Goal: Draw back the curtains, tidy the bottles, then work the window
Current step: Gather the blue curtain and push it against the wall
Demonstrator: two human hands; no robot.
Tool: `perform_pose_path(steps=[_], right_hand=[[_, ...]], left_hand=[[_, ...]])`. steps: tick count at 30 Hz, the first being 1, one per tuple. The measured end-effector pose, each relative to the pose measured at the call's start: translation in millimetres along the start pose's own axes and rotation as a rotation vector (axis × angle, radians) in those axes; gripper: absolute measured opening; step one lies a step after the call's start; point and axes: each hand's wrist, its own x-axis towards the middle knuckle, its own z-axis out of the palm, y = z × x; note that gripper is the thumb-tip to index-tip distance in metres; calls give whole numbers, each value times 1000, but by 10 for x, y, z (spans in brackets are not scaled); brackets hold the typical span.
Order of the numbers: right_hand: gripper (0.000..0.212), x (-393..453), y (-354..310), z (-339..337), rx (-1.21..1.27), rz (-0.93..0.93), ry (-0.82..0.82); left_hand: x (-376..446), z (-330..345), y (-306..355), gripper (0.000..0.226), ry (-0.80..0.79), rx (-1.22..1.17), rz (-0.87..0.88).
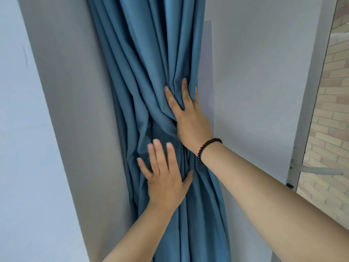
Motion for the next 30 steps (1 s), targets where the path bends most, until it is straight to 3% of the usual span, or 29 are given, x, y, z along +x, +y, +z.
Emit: perform_pose_path(steps=[4, 11, 21, 26, 30], right_hand=[[108, 50, 21, 96, -8, 0, -5], [105, 85, 22, 155, -7, -9, 4], [94, 104, 45, 87, 30, -12, -34], [82, 187, -77, 101, -131, 11, -122], [72, 269, -196, 276, -231, 50, -88]], left_hand=[[85, -36, -120, 138, -131, -41, -152], [110, 168, -61, 116, -320, -30, -230], [235, 523, 2, 107, -371, -61, -148], [275, 577, -20, 113, -432, -114, -132], [276, 593, -45, 110, -506, -97, -122]])
